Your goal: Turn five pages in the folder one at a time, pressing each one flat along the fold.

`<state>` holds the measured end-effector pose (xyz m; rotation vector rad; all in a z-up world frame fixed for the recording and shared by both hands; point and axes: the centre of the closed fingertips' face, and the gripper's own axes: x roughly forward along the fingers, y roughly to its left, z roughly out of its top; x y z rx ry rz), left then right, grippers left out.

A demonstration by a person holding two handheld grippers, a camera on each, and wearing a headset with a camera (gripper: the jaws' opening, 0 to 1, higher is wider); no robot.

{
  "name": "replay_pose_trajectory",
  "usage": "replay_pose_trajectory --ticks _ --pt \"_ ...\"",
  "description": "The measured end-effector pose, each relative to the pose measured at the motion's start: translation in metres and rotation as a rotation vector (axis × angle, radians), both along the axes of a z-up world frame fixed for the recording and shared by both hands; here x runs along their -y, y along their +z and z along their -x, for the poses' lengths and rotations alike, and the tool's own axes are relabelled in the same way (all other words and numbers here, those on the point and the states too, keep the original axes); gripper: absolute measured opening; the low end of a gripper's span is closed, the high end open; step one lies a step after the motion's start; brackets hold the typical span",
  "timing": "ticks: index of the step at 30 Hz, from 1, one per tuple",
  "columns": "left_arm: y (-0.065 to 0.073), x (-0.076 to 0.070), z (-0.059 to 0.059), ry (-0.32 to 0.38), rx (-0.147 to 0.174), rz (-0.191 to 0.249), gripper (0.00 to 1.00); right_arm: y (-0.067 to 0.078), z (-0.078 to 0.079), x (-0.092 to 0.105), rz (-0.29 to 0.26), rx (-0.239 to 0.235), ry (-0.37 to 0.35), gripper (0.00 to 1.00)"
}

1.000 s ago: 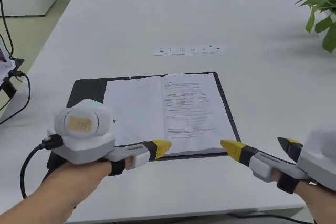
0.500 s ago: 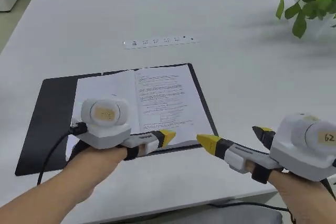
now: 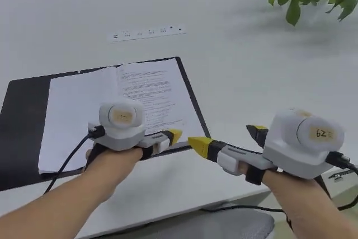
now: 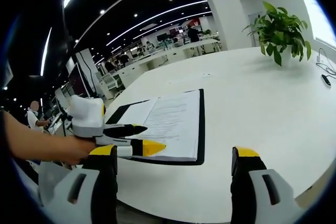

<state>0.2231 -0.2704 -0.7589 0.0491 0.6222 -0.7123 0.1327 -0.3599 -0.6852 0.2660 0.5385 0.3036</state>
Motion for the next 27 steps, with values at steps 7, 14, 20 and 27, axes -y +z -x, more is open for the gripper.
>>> replay_pose_trajectory --ticks 7,14,20,27 --pt "-0.012 0.008 -0.001 0.020 0.005 -0.021 0.68 -0.005 0.000 0.002 -0.003 -0.013 -0.005 0.88" --pt "-0.017 0.012 -0.004 0.042 0.030 -0.039 0.64 -0.009 -0.001 0.004 -0.015 -0.023 -0.014 0.87" --pt "-0.024 0.009 -0.004 0.035 0.108 -0.103 0.61 -0.014 -0.005 0.005 -0.024 -0.038 -0.017 0.86" --pt "-0.023 0.005 -0.004 0.043 0.140 -0.076 0.49 -0.019 -0.010 0.000 -0.033 -0.047 -0.007 0.85"
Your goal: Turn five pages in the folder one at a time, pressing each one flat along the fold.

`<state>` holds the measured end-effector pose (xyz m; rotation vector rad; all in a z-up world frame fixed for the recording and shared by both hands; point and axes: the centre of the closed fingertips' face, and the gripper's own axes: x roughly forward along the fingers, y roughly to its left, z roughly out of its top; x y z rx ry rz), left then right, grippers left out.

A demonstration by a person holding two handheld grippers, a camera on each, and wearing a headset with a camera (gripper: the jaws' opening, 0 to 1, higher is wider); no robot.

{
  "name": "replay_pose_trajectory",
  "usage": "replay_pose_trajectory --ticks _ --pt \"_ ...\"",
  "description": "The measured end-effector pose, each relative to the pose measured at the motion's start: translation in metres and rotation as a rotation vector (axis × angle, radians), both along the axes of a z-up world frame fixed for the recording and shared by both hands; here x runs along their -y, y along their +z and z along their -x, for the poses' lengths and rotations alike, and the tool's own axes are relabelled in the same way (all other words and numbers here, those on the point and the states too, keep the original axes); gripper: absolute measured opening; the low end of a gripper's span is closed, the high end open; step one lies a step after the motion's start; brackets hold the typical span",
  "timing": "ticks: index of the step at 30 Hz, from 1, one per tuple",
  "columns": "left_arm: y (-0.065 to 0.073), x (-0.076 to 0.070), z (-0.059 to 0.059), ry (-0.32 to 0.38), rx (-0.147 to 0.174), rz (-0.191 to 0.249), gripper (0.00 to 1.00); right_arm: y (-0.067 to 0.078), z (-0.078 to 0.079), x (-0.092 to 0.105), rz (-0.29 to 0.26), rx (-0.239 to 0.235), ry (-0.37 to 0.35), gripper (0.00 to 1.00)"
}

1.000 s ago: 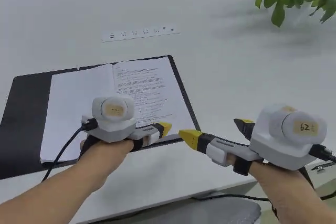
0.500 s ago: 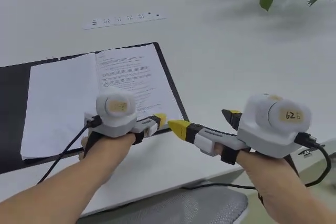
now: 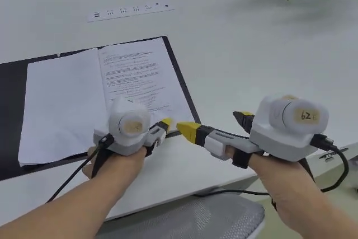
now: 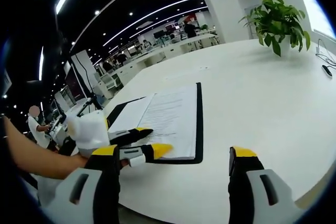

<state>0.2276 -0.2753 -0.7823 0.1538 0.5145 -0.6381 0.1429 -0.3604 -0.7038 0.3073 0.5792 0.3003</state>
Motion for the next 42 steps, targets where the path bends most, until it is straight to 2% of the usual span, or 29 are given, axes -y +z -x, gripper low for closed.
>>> replay_pose_trajectory --ticks 6,8,12,13,17,18,21,24,26,28,29,31,33,35,36,38,42 --pt "0.002 -0.006 -0.004 -0.008 0.028 0.008 0.37 -0.003 -0.004 -0.008 -0.008 -0.008 0.014 0.85" --pt "0.002 -0.005 -0.003 -0.014 0.034 0.005 0.36 -0.003 -0.006 -0.011 -0.012 -0.010 0.020 0.84" --pt "0.002 -0.004 -0.004 -0.005 0.032 0.019 0.31 -0.005 -0.009 -0.015 -0.018 -0.017 0.028 0.83" --pt "0.003 -0.010 -0.007 0.035 0.032 0.027 0.29 -0.005 -0.010 -0.016 -0.020 -0.018 0.029 0.83" --pt "0.002 -0.014 -0.011 0.039 0.028 0.021 0.20 -0.005 -0.013 -0.021 -0.032 -0.022 0.035 0.81" --pt "0.002 -0.017 -0.012 0.047 0.028 0.013 0.12 -0.006 -0.013 -0.023 -0.036 -0.029 0.039 0.81" --pt "0.001 -0.015 -0.011 0.033 0.033 0.009 0.11 -0.008 -0.015 -0.027 -0.041 -0.034 0.044 0.79" --pt "0.000 -0.011 -0.010 0.026 0.016 0.022 0.05 -0.010 -0.016 -0.032 -0.052 -0.042 0.054 0.76" --pt "0.000 -0.010 -0.011 0.031 0.013 0.023 0.05 -0.010 -0.018 -0.037 -0.086 -0.064 0.052 0.73" --pt "-0.001 -0.010 -0.011 0.030 0.019 0.027 0.05 -0.009 -0.021 -0.041 -0.148 -0.077 0.032 0.68" --pt "-0.001 -0.010 -0.011 0.024 0.023 0.024 0.05 -0.010 -0.021 -0.044 -0.193 -0.100 0.010 0.67" --pt "-0.001 -0.010 -0.011 0.018 0.026 0.025 0.05 -0.011 -0.022 -0.049 -0.242 -0.115 -0.001 0.62" --pt "0.000 -0.010 -0.012 0.013 0.030 0.029 0.05 -0.014 -0.021 -0.056 -0.321 -0.155 -0.025 0.59" --pt "0.000 -0.010 -0.012 0.010 0.031 0.028 0.05 -0.018 -0.020 -0.063 -0.358 -0.187 -0.027 0.55" --pt "0.000 -0.010 -0.012 0.009 0.031 0.028 0.05 -0.020 -0.021 -0.063 -0.358 -0.182 -0.029 0.52" --pt "0.000 -0.010 -0.012 0.011 0.030 0.031 0.05 -0.022 -0.021 -0.069 -0.402 -0.200 -0.038 0.50" --pt "0.000 -0.010 -0.012 0.009 0.029 0.034 0.05 -0.028 -0.023 -0.072 -0.450 -0.227 -0.065 0.48"
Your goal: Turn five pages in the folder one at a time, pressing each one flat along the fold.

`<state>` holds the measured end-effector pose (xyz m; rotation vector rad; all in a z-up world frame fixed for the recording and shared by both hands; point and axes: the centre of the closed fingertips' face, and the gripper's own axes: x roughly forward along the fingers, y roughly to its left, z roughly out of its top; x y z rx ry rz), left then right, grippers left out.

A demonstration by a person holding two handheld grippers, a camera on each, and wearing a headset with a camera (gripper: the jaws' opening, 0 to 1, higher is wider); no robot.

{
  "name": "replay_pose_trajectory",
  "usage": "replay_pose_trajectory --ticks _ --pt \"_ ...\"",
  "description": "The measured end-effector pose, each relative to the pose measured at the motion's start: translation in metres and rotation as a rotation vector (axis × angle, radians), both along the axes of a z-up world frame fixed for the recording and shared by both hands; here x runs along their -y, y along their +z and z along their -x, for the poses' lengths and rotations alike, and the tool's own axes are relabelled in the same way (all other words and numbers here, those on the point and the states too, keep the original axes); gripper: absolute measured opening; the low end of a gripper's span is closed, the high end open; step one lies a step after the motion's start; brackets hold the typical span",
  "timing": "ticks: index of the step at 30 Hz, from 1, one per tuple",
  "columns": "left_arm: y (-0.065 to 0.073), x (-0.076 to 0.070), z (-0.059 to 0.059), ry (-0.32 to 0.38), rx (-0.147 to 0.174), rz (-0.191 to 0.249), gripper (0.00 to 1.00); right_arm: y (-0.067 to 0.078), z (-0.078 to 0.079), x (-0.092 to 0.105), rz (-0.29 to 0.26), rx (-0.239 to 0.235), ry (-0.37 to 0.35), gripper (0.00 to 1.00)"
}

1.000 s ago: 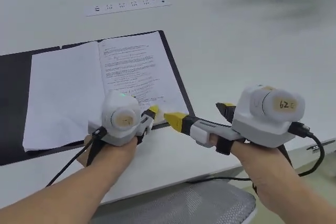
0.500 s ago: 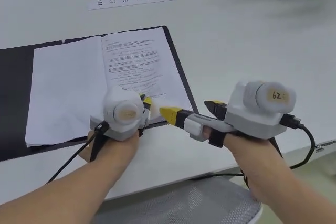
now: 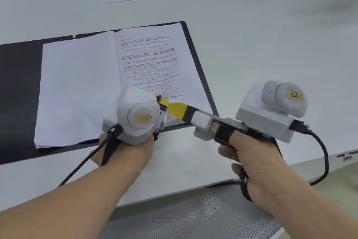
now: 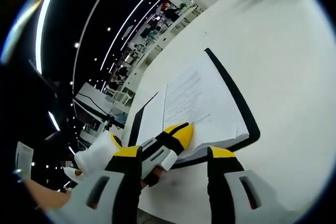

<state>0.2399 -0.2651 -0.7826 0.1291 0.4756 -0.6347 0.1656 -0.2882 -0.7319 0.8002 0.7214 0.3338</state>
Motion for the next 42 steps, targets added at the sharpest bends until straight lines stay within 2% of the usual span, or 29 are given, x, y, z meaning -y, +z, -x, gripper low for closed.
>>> replay_pose_trajectory --ticks 5,7,11,13,18,19,20,24,28,37,42 --pt "0.000 0.000 0.000 0.000 0.002 0.003 0.05 -0.003 -0.006 0.001 -0.028 -0.005 -0.035 0.47" --pt "0.000 0.000 0.001 0.000 0.003 0.003 0.05 -0.005 -0.008 0.000 -0.054 -0.023 -0.048 0.47" --pt "0.001 0.000 0.001 -0.001 0.003 0.003 0.05 -0.006 -0.012 0.000 -0.057 -0.019 -0.063 0.46" --pt "0.001 0.000 0.001 -0.001 0.003 0.004 0.05 -0.012 -0.011 -0.001 -0.071 -0.045 -0.069 0.45" --pt "0.001 0.000 0.001 -0.002 0.003 0.004 0.05 -0.021 -0.009 0.000 -0.082 -0.072 -0.100 0.44" --pt "0.001 0.000 0.001 -0.003 0.003 0.004 0.05 -0.021 -0.009 0.001 -0.096 -0.072 -0.118 0.44" --pt "0.001 0.000 0.002 -0.004 0.004 0.003 0.05 -0.018 -0.010 0.001 -0.135 -0.082 -0.151 0.44" --pt "0.001 0.000 0.002 -0.004 0.005 0.004 0.05 -0.019 -0.009 0.004 -0.137 -0.072 -0.156 0.41" --pt "0.001 0.000 0.002 -0.007 0.007 0.002 0.05 -0.016 -0.008 0.004 -0.174 -0.077 -0.180 0.41" --pt "0.001 0.000 0.002 -0.007 0.004 0.002 0.05 -0.021 -0.010 0.004 -0.171 -0.082 -0.186 0.39" --pt "0.001 0.000 0.002 -0.008 0.004 0.003 0.05 -0.015 -0.009 0.002 -0.179 -0.078 -0.183 0.37"
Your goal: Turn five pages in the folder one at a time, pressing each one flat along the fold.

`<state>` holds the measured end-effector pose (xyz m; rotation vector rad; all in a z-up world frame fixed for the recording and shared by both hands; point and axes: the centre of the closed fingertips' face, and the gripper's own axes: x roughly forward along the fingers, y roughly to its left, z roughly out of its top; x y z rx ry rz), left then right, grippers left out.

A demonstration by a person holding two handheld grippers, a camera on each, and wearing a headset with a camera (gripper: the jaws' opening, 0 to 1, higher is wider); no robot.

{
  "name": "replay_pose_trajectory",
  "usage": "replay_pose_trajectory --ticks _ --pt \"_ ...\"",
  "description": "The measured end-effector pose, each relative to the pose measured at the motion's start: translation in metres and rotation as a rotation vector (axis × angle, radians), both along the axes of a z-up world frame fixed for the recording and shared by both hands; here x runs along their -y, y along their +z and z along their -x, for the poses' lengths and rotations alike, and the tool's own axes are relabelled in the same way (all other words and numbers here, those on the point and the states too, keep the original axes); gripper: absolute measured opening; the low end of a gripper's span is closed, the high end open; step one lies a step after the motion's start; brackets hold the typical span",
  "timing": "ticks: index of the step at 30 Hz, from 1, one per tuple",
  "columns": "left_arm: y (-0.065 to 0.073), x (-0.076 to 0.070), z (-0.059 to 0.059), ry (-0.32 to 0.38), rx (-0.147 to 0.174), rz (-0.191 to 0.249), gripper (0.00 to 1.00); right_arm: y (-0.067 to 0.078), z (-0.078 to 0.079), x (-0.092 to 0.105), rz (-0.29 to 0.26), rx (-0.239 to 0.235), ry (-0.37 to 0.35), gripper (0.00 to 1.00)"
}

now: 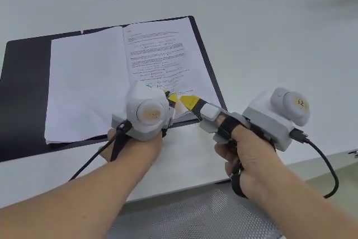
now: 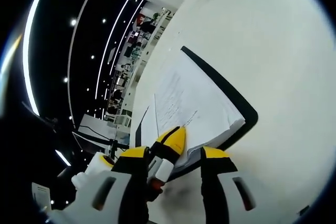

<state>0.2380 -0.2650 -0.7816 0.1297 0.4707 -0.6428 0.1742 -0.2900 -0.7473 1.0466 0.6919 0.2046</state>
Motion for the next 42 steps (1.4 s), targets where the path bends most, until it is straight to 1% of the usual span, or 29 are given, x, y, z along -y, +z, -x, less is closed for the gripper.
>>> replay_pose_trajectory --ticks 5,11,14,17,18,19,20,21,22,23,25,27,28,29,31,32,33,35,36,37,40,41,42 --pt "0.000 0.000 0.000 -0.001 0.001 0.000 0.05 0.004 0.000 -0.001 0.006 0.016 0.002 0.37" --pt "0.000 0.000 0.000 -0.001 -0.001 0.000 0.05 -0.005 -0.006 0.002 0.015 0.001 -0.012 0.38" --pt "0.000 0.000 0.000 -0.001 -0.001 0.001 0.05 -0.006 -0.008 0.004 0.021 0.008 -0.029 0.35" --pt "0.000 0.000 0.000 0.000 -0.001 0.001 0.05 -0.011 -0.010 0.007 0.044 -0.007 -0.045 0.28" --pt "0.000 0.000 0.000 0.000 -0.001 0.001 0.05 -0.013 -0.011 0.008 0.051 -0.010 -0.050 0.24" --pt "0.000 0.000 0.000 0.000 -0.002 0.002 0.05 -0.017 -0.011 0.011 0.071 -0.021 -0.057 0.20" --pt "0.000 0.000 0.000 0.001 -0.004 0.003 0.05 -0.019 -0.012 0.014 0.086 -0.026 -0.072 0.12" --pt "0.000 0.000 0.000 0.002 -0.007 0.004 0.05 -0.023 -0.013 0.019 0.107 -0.043 -0.097 0.06" --pt "0.000 0.000 -0.001 0.002 -0.009 0.004 0.05 -0.023 -0.014 0.020 0.109 -0.040 -0.102 0.00" --pt "0.000 0.000 -0.001 0.001 -0.011 0.003 0.05 -0.022 -0.017 0.023 0.089 -0.034 -0.138 0.00" --pt "0.001 0.000 -0.001 0.004 -0.022 0.004 0.05 -0.023 -0.017 0.023 0.088 -0.038 -0.135 0.00" --pt "0.002 -0.001 -0.001 0.013 -0.048 0.023 0.06 -0.023 -0.017 0.023 0.085 -0.036 -0.142 0.00" --pt "0.002 -0.002 0.001 0.014 -0.067 0.032 0.06 -0.022 -0.016 0.023 0.087 -0.032 -0.144 0.00" --pt "0.002 -0.002 0.002 0.010 -0.077 0.038 0.08 -0.021 -0.016 0.023 0.084 -0.027 -0.145 0.00" --pt "0.004 -0.002 0.007 -0.018 -0.085 0.028 0.13 -0.019 -0.015 0.023 0.080 -0.022 -0.147 0.00" --pt "0.006 -0.004 0.009 -0.018 -0.088 0.025 0.18 -0.017 -0.015 0.022 0.076 -0.013 -0.148 0.00" --pt "0.007 -0.009 0.010 -0.010 -0.090 0.017 0.21 -0.012 -0.015 0.020 0.074 0.004 -0.147 0.00" --pt "0.011 -0.017 0.012 -0.003 -0.095 0.023 0.21 -0.004 -0.017 0.018 0.080 0.033 -0.139 0.00" --pt "0.014 -0.020 0.013 0.004 -0.085 0.035 0.22 -0.002 -0.017 0.017 0.080 0.040 -0.138 0.00" --pt "0.020 -0.027 0.013 0.010 -0.065 0.039 0.23 0.004 -0.019 0.014 0.078 0.058 -0.131 0.00" --pt "0.031 -0.043 0.014 0.030 -0.050 0.058 0.26 0.020 -0.021 0.006 0.083 0.107 -0.115 0.00" --pt "0.036 -0.050 0.014 0.035 -0.038 0.063 0.26 0.029 -0.021 0.000 0.086 0.137 -0.102 0.00" --pt "0.039 -0.055 0.014 0.039 -0.031 0.059 0.26 0.034 -0.020 -0.004 0.095 0.152 -0.092 0.00"
